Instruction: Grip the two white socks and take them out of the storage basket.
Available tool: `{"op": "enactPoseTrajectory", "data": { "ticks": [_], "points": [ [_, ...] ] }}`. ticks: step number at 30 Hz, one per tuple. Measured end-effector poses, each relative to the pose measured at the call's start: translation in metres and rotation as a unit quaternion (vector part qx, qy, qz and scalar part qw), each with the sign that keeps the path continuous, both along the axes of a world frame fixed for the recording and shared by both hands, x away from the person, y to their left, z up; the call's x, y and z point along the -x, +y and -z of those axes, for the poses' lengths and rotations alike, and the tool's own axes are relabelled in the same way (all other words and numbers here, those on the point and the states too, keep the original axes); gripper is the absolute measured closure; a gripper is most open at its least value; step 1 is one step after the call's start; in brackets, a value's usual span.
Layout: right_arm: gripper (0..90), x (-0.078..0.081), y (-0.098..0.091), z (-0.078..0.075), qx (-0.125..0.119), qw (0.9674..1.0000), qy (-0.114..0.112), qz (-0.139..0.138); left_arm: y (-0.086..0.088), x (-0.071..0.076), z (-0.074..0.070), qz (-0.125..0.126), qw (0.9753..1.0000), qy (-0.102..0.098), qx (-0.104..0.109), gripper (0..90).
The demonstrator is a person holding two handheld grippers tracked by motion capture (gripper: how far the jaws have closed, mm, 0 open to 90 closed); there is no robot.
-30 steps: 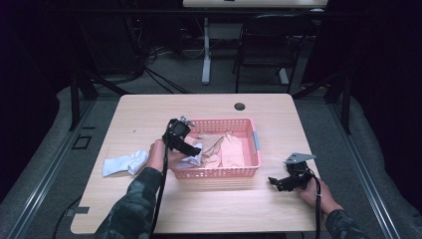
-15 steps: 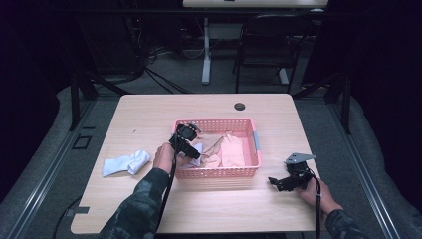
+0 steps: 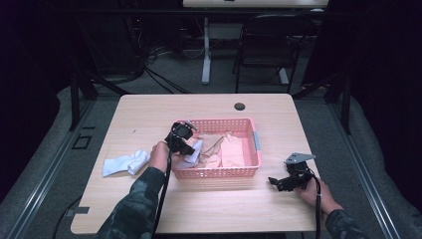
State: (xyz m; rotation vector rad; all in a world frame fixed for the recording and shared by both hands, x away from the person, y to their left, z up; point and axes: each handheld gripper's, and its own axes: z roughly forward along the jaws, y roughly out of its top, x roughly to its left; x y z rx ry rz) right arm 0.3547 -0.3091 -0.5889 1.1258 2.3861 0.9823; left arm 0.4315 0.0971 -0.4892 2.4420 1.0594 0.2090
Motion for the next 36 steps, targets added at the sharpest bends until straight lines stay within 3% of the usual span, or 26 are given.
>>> {"op": "enactPoseTrajectory", "data": {
  "ticks": [5,8,11,20,36],
  "points": [
    [0.0,0.0,0.0,0.0,0.0,1.0,0.0,0.0,0.008,0.004,-0.02,0.004,0.9995,-0.021,0.021,82.8],
    [0.0,0.0,0.0,0.0,0.0,1.0,0.0,0.0,0.009,0.004,-0.027,0.008,0.9995,-0.024,0.019,82.9],
    [0.0,0.0,0.0,0.0,0.0,1.0,0.0,0.0,0.011,0.006,-0.041,0.007,0.9988,-0.041,0.027,82.9],
    [0.0,0.0,0.0,0.0,0.0,1.0,0.0,0.0,0.016,0.005,-0.06,0.013,0.9977,-0.054,0.04,83.3],
    [0.0,0.0,0.0,0.0,0.0,1.0,0.0,-0.001,0.015,0.006,-0.101,0.023,0.9954,-0.083,0.041,83.3]
  ]
}}
